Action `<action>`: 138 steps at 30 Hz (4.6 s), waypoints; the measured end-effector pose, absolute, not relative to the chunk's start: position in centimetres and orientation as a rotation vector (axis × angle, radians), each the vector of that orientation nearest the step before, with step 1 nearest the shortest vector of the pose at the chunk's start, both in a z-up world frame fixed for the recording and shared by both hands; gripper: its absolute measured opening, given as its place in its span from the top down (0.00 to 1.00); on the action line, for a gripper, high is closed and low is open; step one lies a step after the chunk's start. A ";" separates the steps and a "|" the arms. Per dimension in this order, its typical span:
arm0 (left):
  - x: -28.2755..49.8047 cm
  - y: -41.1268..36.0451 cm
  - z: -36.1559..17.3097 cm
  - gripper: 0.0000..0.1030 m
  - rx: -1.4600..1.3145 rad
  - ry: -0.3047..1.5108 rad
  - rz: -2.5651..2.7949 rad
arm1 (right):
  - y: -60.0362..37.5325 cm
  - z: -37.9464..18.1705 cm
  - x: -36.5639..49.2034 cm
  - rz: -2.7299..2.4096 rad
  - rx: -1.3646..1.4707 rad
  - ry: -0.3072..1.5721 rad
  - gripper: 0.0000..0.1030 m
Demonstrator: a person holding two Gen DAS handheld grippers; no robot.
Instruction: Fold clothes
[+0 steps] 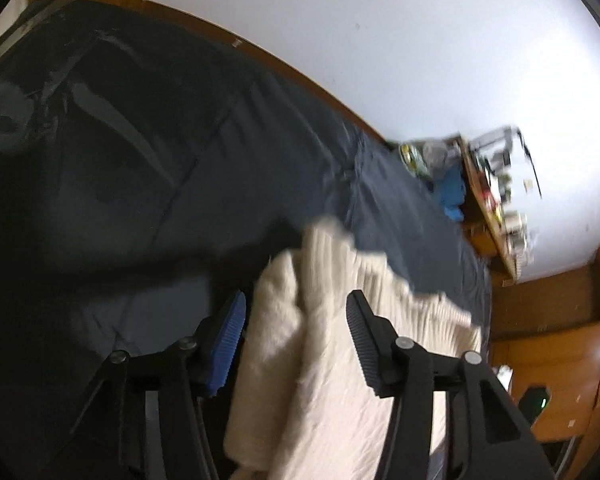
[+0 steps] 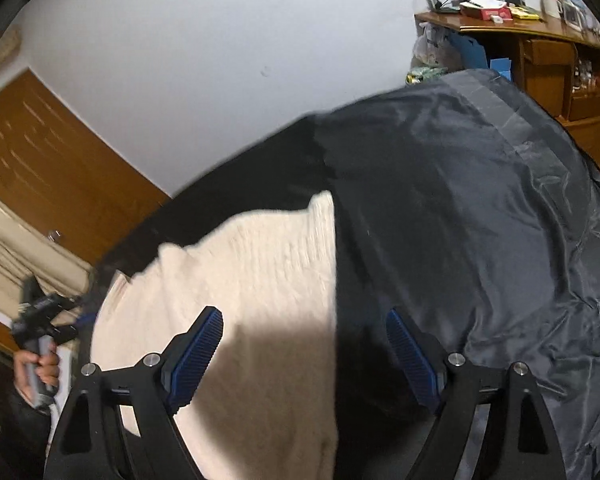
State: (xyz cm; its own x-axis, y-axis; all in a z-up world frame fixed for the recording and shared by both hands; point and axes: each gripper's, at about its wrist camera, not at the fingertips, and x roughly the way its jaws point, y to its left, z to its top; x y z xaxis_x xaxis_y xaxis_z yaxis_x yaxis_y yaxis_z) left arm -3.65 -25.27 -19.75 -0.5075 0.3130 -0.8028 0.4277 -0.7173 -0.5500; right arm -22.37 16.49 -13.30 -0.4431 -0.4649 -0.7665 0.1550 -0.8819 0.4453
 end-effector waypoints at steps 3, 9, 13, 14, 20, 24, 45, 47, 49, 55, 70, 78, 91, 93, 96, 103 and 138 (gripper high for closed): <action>-3.3 -24.3 -20.6 0.43 1.570 1.128 -2.409 | 16.2 -14.4 -22.8 -2.345 1.439 -0.450 0.17; -4.2 -23.4 -20.5 0.29 1.547 1.151 -2.475 | 15.0 -14.7 -24.2 -2.344 1.445 -0.410 0.17; -6.4 -22.1 -20.7 0.21 1.598 1.060 -2.515 | 13.8 -14.7 -25.1 -2.342 1.430 -0.322 0.17; -6.9 -21.6 -21.0 0.21 1.621 1.016 -2.517 | 13.4 -14.7 -25.2 -2.342 1.429 -0.292 0.17; -8.0 -21.3 -22.0 0.51 1.627 0.878 -2.484 | 11.5 -14.9 -25.2 -2.355 1.450 -0.149 0.67; -7.2 -22.2 -21.6 0.73 1.590 0.926 -2.479 | 12.2 -13.9 -24.9 -2.408 1.415 -0.168 0.77; -7.5 -22.2 -20.9 0.60 1.520 0.640 -2.465 | 11.1 -14.3 -26.2 -2.508 1.474 -0.015 0.75; -6.8 -22.2 -20.1 0.57 1.506 0.630 -2.481 | 11.4 -13.6 -25.7 -2.519 1.456 -0.015 0.32; -5.8 -21.9 -18.9 0.52 1.486 0.585 -2.512 | 11.9 -12.5 -24.8 -2.551 1.409 -0.035 0.27; -0.5 -21.4 -18.1 0.39 1.578 0.585 -2.530 | 14.0 -11.4 -20.0 -2.480 1.431 -0.107 0.27; 5.9 -16.2 -18.8 0.32 1.651 0.383 -2.501 | 13.8 -13.0 -12.4 -2.376 1.484 -0.091 0.27; 5.5 -15.0 -20.7 0.24 1.660 0.184 -2.473 | 8.8 -15.0 -13.0 -2.380 1.489 0.447 0.26; 5.3 -16.0 -19.9 0.11 1.676 0.068 -2.456 | 10.4 -15.7 -14.7 -2.439 1.496 0.568 0.02; 5.5 -15.7 -18.8 0.11 1.660 0.050 -2.461 | 10.5 -15.3 -14.8 -2.435 1.517 0.547 0.02; 5.9 -15.3 -16.4 0.11 1.592 0.049 -2.508 | 10.4 -13.7 -14.5 -2.465 1.478 0.543 0.02; 4.0 -14.4 -11.4 0.11 1.451 0.200 -2.681 | 8.6 -9.7 -15.5 -2.525 1.294 0.335 0.02; -0.7 -11.9 -15.4 0.11 1.616 0.190 -2.697 | 14.0 -12.4 -18.1 -2.329 1.438 -0.413 0.01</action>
